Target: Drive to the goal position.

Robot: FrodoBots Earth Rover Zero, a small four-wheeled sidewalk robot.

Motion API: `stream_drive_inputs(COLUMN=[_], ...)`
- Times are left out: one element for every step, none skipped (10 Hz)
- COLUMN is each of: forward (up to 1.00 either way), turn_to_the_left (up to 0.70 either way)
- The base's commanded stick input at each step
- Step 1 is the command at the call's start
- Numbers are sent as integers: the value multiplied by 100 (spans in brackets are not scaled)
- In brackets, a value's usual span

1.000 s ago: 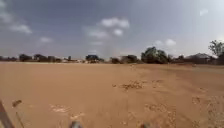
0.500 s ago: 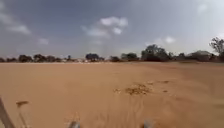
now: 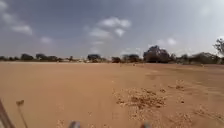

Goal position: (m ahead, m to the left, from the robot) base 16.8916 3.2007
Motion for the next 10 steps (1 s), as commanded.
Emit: stream_drive_inputs(forward=[100, 100, 100, 100, 100, 100, 100, 100, 100, 100], turn_to_the_left=[0, 0, 0, 0, 0, 0, 0, 0, 0, 0])
